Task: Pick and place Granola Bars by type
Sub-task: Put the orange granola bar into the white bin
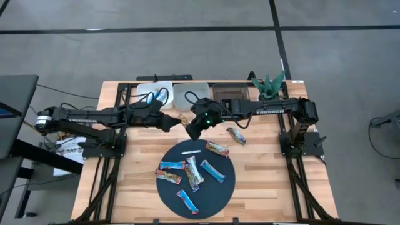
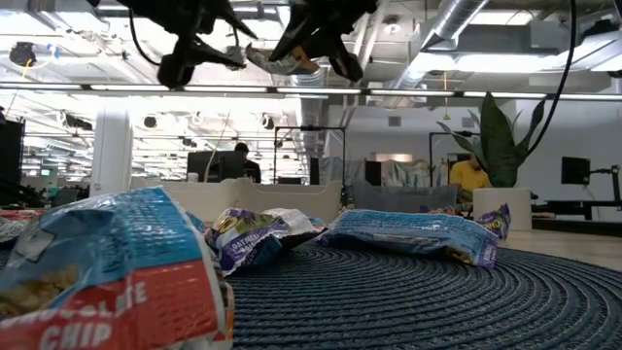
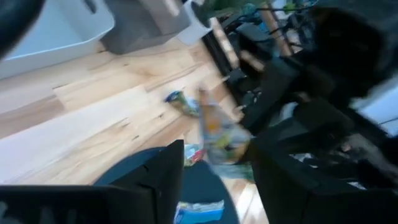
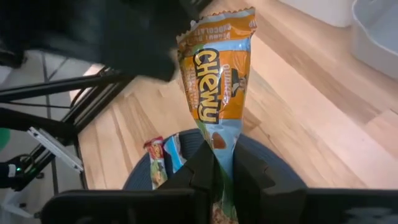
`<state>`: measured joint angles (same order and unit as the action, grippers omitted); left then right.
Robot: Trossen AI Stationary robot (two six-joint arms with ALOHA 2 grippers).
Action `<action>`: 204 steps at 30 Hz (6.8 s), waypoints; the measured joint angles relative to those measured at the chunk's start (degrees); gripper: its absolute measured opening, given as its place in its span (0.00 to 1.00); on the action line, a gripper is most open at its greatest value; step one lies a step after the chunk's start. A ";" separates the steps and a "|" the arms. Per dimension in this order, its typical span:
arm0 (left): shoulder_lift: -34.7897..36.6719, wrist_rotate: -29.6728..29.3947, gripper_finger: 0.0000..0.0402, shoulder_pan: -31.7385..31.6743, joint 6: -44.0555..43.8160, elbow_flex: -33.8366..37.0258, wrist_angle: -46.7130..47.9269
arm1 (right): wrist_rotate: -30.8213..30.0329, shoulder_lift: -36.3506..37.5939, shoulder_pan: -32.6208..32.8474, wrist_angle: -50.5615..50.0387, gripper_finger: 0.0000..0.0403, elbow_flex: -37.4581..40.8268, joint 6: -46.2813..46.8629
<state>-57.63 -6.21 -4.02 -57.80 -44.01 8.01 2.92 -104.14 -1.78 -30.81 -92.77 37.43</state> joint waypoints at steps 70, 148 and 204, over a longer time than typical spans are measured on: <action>4.29 2.16 0.11 -19.24 13.94 -0.52 20.00 | -1.60 0.06 -5.25 -27.22 0.55 -9.29 -7.50; 8.70 32.62 0.31 -9.06 25.68 -0.48 18.14 | 7.81 -18.47 17.80 -0.06 0.43 1.29 25.09; 13.45 32.21 0.31 -9.08 24.83 -0.46 18.37 | -7.15 -20.81 12.17 -20.96 0.00 -18.12 13.92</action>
<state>-44.18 26.00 -13.10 -32.97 -44.47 26.39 -4.23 -124.95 10.39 -51.77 -110.89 51.34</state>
